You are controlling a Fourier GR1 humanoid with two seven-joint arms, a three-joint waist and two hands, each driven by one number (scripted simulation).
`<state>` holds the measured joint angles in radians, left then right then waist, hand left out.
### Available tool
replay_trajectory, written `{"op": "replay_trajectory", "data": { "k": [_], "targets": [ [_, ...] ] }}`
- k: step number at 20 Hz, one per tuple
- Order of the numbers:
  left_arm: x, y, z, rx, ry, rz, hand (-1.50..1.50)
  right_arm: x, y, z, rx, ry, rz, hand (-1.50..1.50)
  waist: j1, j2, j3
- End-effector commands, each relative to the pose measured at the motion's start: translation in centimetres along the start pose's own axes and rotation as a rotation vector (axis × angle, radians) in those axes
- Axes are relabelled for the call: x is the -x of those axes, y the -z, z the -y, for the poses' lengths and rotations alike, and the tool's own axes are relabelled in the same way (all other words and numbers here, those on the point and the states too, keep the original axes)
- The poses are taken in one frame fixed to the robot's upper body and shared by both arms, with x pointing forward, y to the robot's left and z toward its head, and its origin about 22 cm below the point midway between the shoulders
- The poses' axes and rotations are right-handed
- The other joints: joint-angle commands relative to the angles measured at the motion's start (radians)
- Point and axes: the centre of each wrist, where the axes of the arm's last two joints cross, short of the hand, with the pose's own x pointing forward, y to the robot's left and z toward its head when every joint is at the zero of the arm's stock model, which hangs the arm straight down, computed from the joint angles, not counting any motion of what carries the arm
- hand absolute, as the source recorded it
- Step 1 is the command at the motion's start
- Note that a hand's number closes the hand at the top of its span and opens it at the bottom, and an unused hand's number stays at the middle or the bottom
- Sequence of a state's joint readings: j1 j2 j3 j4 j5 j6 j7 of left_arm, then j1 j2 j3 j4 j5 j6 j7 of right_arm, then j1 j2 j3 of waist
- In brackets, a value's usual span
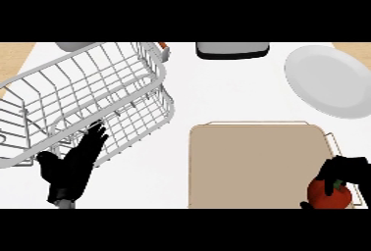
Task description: Pick the bell pepper from the tray and place it in the plate
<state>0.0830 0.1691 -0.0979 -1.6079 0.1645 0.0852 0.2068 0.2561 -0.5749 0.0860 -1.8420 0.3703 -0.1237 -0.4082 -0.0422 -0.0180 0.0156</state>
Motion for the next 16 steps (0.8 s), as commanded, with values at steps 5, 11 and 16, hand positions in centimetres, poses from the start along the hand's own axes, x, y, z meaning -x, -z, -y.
{"op": "replay_trajectory", "data": {
  "k": [5,11,16],
  "targets": [
    [1.9,1.5,1.5,0.012,0.013,-0.119,0.0,4.1,-0.2,5.2,0.243,0.189,-0.163,1.5,0.031,0.023,-0.015],
    [0.0,2.3,1.7,0.026,-0.004,-0.108,0.0,9.1,1.1,6.3,0.38,0.228,-0.225,1.5,0.051,0.024,-0.014],
    [1.9,1.3,1.8,0.052,0.013,-0.119,0.0,12.7,3.7,7.7,0.483,0.156,-0.25,1.5,0.075,0.029,-0.013]
  ]
}}
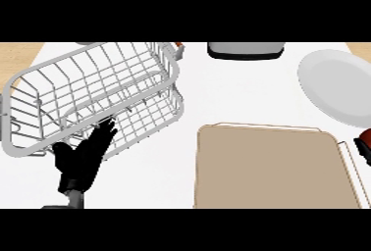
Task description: Pick the bell pepper from the tray and place it in the plate
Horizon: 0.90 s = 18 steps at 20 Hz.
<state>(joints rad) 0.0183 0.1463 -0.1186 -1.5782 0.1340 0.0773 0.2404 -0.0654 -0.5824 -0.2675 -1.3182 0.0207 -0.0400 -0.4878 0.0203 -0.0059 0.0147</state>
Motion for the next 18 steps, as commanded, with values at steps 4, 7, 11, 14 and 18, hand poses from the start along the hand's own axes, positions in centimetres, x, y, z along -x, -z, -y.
{"op": "replay_trajectory", "data": {
  "k": [4,7,11,14,18],
  "targets": [
    [1.6,1.0,-0.4,0.022,-0.017,-0.098,0.0,3.2,5.2,-0.4,0.14,-0.048,-0.017,1.5,0.027,0.023,-0.012],
    [1.3,0.9,1.4,0.04,0.006,-0.097,0.0,3.4,7.4,1.5,0.191,-0.039,-0.029,1.5,0.039,0.027,-0.01],
    [1.1,1.5,1.1,0.037,0.002,-0.092,0.0,3.9,8.7,1.4,0.19,-0.057,-0.023,1.5,0.053,0.036,-0.009],
    [1.5,1.2,2.0,0.042,0.004,-0.077,0.0,4.7,8.6,2.4,0.201,-0.038,-0.022,1.5,0.054,0.039,-0.008],
    [0.9,1.5,1.8,0.062,0.006,-0.069,0.0,5.7,7.8,2.7,0.123,-0.141,-0.201,1.5,0.074,0.054,-0.009]
  ]
}}
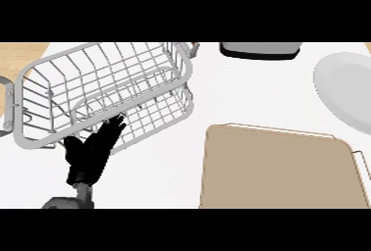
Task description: Pick the bell pepper from the tray and place it in the plate
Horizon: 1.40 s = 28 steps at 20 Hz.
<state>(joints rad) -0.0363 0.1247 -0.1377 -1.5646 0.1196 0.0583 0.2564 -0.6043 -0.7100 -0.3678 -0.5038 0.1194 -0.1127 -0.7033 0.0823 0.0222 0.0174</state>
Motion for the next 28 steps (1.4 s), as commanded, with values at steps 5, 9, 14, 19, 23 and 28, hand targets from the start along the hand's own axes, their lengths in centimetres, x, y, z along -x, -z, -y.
{"op": "replay_trajectory", "data": {
  "k": [5,9,14,19,23,28],
  "targets": [
    [1.4,0.0,0.8,0.021,0.011,-0.066,0.0,0.9,0.0,0.1,-0.27,-0.226,-0.182,-1.5,0.051,0.028,-0.01],
    [1.6,0.1,1.0,0.029,-0.006,-0.076,0.0,1.3,-0.5,-1.6,-0.317,-0.109,-0.148,-1.5,0.042,0.03,-0.005],
    [1.4,0.4,0.9,0.006,-0.019,-0.08,0.0,0.4,0.9,-2.0,-0.243,0.12,-0.047,-1.5,0.019,0.03,-0.003],
    [1.4,0.5,0.4,-0.016,-0.014,-0.079,0.0,0.1,1.7,-0.8,-0.162,0.28,-0.084,-1.5,0.004,0.027,-0.007],
    [2.7,-0.3,1.3,-0.011,-0.02,-0.089,0.0,1.0,0.8,1.8,-0.146,0.36,-0.136,-1.5,-0.006,0.025,-0.007],
    [2.4,-0.6,-0.6,-0.044,-0.002,-0.087,0.0,2.3,-1.2,5.6,-0.26,0.449,-0.134,-1.5,-0.024,0.023,-0.004]
  ]
}}
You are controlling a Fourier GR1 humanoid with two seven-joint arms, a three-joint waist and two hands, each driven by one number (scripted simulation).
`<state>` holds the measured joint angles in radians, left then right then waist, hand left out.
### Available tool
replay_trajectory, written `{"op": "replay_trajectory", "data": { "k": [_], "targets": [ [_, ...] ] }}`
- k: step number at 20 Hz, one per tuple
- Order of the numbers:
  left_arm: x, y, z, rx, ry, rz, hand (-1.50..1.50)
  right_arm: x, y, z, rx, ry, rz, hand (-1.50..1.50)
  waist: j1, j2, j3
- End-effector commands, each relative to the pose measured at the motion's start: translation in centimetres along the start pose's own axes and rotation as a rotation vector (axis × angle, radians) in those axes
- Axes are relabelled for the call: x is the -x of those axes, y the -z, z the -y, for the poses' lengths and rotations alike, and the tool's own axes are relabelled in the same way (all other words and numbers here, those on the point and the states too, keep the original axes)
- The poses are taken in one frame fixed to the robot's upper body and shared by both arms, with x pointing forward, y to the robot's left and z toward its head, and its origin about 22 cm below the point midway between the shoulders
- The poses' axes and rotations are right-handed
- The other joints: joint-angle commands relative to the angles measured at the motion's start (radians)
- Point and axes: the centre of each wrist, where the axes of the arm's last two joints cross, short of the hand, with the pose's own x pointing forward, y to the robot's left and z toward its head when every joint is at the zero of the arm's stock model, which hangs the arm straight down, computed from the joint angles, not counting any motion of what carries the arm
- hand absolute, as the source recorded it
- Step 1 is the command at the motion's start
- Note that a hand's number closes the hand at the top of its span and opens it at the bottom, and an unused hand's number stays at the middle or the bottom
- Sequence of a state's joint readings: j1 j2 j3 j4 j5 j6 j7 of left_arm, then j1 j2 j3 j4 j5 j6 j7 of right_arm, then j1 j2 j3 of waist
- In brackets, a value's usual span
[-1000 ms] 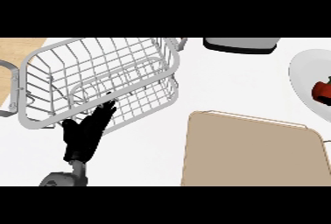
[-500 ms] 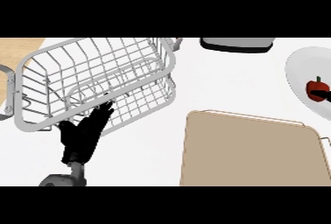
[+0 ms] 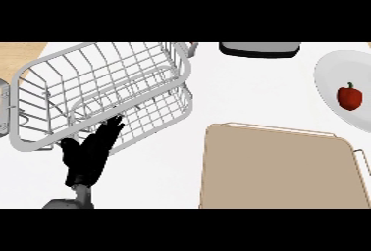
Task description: Pick the bell pepper from the tray and place it in the plate
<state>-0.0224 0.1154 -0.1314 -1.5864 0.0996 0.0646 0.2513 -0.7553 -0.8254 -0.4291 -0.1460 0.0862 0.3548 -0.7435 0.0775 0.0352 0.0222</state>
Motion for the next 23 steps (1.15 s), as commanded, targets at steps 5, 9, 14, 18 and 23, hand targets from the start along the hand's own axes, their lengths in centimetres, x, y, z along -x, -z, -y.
{"op": "replay_trajectory", "data": {
  "k": [5,9,14,18,23],
  "targets": [
    [2.9,-0.5,-0.8,-0.02,-0.024,-0.105,0.0,-0.7,-3.0,5.0,-0.163,0.069,-0.026,-1.5,-0.028,0.007,-0.01],
    [2.7,-0.8,-0.6,-0.034,-0.028,-0.11,0.0,-1.1,-3.7,6.0,-0.184,0.056,-0.016,-1.5,-0.03,0.003,-0.008],
    [2.6,-1.1,-1.4,-0.042,-0.022,-0.124,0.0,0.3,-5.7,6.3,-0.233,-0.029,-0.037,-1.5,-0.036,0.0,-0.006],
    [2.5,-1.1,-0.7,-0.019,-0.048,-0.109,0.0,-0.4,-6.6,7.8,-0.239,-0.047,-0.04,-1.5,-0.043,-0.006,-0.007],
    [3.5,-1.4,-1.7,-0.038,-0.032,-0.119,0.0,0.5,-7.8,7.8,-0.243,-0.073,-0.065,-1.5,-0.042,-0.004,-0.008]
  ]
}}
